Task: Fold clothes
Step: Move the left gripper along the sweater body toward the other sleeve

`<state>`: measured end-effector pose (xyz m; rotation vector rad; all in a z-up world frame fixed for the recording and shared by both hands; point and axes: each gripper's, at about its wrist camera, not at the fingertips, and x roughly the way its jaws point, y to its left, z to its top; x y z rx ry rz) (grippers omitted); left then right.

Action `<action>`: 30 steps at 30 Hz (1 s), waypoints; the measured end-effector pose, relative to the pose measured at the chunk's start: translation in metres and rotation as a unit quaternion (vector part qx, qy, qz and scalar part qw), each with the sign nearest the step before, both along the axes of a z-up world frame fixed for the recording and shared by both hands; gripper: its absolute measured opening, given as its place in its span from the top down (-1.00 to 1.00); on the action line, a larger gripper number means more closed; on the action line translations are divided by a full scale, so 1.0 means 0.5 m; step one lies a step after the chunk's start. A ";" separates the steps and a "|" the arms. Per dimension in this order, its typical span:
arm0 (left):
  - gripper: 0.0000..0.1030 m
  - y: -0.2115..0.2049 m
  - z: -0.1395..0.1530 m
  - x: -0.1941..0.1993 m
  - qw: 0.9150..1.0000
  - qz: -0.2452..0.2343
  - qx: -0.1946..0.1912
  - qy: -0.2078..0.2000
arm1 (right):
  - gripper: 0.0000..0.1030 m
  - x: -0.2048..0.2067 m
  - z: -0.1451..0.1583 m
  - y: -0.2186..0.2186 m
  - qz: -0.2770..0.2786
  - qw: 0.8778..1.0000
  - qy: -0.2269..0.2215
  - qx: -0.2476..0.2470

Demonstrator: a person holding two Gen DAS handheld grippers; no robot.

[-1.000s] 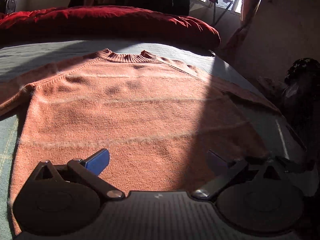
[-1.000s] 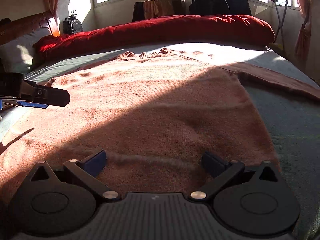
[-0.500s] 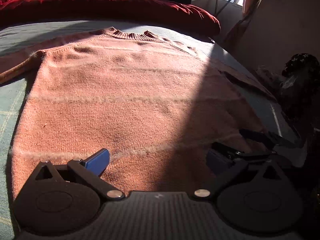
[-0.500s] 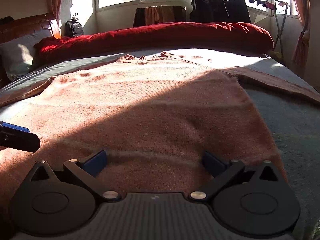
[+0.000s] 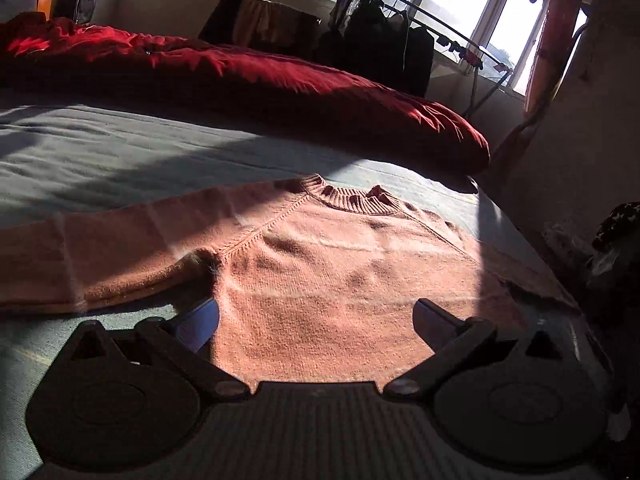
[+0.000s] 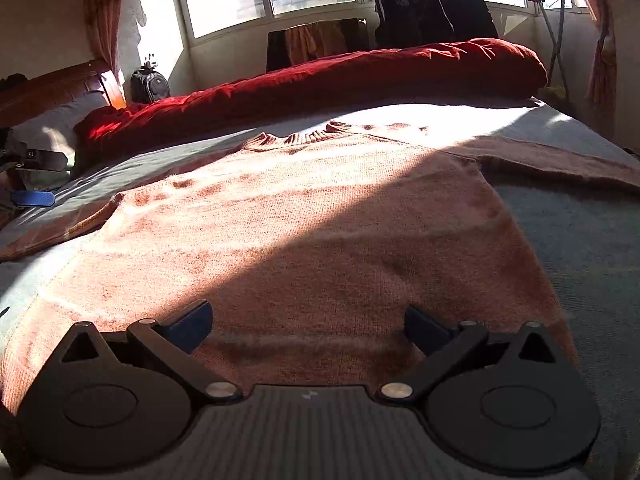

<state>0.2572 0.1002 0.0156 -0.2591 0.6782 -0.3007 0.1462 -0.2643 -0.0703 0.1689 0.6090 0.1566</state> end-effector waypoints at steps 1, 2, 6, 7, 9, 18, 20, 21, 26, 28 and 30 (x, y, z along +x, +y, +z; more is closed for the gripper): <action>-0.98 0.018 0.004 0.025 1.000 0.010 0.001 -0.002 | -1.00 0.005 0.006 -0.001 0.001 1.000 -0.003 0.010; -0.97 0.036 0.008 0.050 1.000 0.020 0.003 -0.003 | -1.00 0.010 0.014 0.000 0.005 1.000 -0.009 0.012; -0.60 0.104 0.003 0.155 0.998 0.047 0.034 0.003 | -1.00 0.031 0.039 0.010 0.019 0.999 -0.031 0.007; -0.44 0.121 -0.001 0.181 0.998 0.053 0.044 0.007 | -1.00 0.037 0.044 0.013 0.024 0.999 -0.035 0.006; -0.01 0.151 -0.020 0.227 0.996 0.060 0.055 0.023 | -1.00 0.053 0.051 0.023 0.037 0.999 -0.038 0.005; -0.02 0.220 -0.132 0.353 0.995 -0.017 0.086 0.052 | -1.00 0.119 0.064 0.084 0.076 0.996 -0.047 0.011; -0.06 0.230 -0.144 0.368 0.994 -0.045 0.084 0.048 | -1.00 0.128 0.063 0.095 0.076 0.996 -0.050 0.008; -0.06 0.231 -0.147 0.375 0.993 -0.057 0.096 0.043 | -1.00 0.132 0.061 0.099 0.076 0.996 -0.050 0.007; -0.09 0.231 -0.167 0.407 0.981 -0.121 0.146 0.047 | -1.00 0.155 0.048 0.113 0.061 0.997 -0.041 0.004; -0.10 0.233 -0.174 0.415 0.977 -0.137 0.155 0.050 | -1.00 0.161 0.044 0.117 0.055 0.998 -0.038 0.004; -0.12 0.239 -0.180 0.417 0.977 -0.146 0.147 0.051 | -1.00 0.166 0.044 0.118 0.045 0.998 -0.038 0.006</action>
